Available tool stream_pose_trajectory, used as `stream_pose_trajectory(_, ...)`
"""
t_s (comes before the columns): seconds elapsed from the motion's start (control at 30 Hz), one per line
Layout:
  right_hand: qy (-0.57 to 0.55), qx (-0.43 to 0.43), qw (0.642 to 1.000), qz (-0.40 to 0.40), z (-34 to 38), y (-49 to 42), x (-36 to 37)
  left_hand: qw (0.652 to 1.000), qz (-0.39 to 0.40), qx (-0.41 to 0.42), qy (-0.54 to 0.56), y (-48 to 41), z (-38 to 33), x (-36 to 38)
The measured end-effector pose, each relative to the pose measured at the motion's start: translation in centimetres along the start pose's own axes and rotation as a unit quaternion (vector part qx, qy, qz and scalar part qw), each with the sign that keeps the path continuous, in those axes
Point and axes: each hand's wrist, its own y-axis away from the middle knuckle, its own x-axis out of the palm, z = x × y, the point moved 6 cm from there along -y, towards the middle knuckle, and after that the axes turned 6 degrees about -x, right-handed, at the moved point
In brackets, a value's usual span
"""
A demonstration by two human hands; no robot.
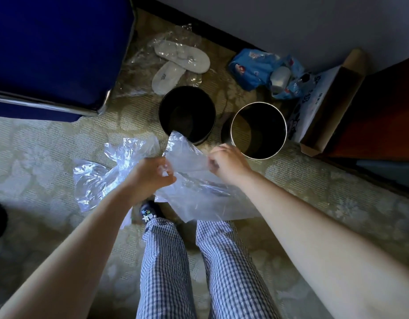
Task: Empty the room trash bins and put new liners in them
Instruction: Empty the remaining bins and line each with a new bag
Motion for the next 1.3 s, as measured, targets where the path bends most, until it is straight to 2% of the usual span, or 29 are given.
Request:
stream_pose_trajectory(0.07,-0.136,0.059,0.989,-0.002,-0.6,-0.2,-0.8,0.996,-0.084,-0.017,-0.008,-0.3,0.6,-1.5)
stream_pose_trajectory(0.1,-0.222,0.094,0.97,-0.015,-0.9,-0.2,-1.2,0.989,-0.143,-0.042,0.015,-0.3,1.1,-2.4)
stream_pose_trajectory(0.2,-0.372,0.141,0.915,-0.071,-1.3,0.0,-3.3,0.935,-0.313,-0.117,0.12,0.5,2.8,-4.2)
stream_pose_trajectory(0.27,-0.437,0.178,0.873,-0.127,-2.0,0.2,-4.8,0.896,-0.356,-0.168,0.206,0.7,3.9,-4.2)
stream_pose_trajectory(0.33,-0.518,0.235,0.801,-0.186,-2.9,0.2,-5.5,0.874,-0.325,-0.229,0.28,0.3,4.6,-3.0)
stream_pose_trajectory(0.4,-0.579,0.278,0.734,-0.223,-3.2,0.2,-5.9,0.889,-0.255,-0.237,0.297,-0.3,4.0,-1.5)
stream_pose_trajectory(0.5,-0.615,0.318,0.681,-0.238,-3.5,-0.3,-6.1,0.93,-0.19,-0.202,0.241,-1.3,2.4,-0.8)
stream_pose_trajectory(0.6,-0.646,0.331,0.642,-0.246,-3.2,-1.2,-6.0,0.942,-0.195,-0.181,0.206,-3.1,1.1,-2.7)
stream_pose_trajectory(0.73,-0.641,0.342,0.642,-0.245,-1.9,-2.8,-6.1,0.934,-0.202,-0.113,0.271,-5.2,-1.8,-6.6)
stream_pose_trajectory(0.9,-0.644,0.304,0.672,-0.204,0.0,-6.6,-6.8,0.952,-0.065,-0.031,0.297,-7.8,-6.1,-9.2)
stream_pose_trajectory(1.0,-0.688,0.262,0.647,-0.195,0.5,-9.1,-7.2,0.95,-0.038,0.009,0.308,-10.0,-6.2,-9.7)
stream_pose_trajectory(1.07,-0.698,0.251,0.637,-0.208,0.0,-10.6,-7.4,0.941,-0.058,-0.009,0.334,-11.2,-5.6,-9.9)
stream_pose_trajectory(1.2,-0.702,0.224,0.639,-0.222,-0.6,-13.6,-7.3,0.897,-0.09,-0.076,0.426,-13.3,-3.8,-9.2)
stream_pose_trajectory(1.3,-0.651,0.271,0.677,-0.211,-2.4,-14.9,-6.1,0.889,-0.081,-0.101,0.439,-15.2,-3.1,-7.5)
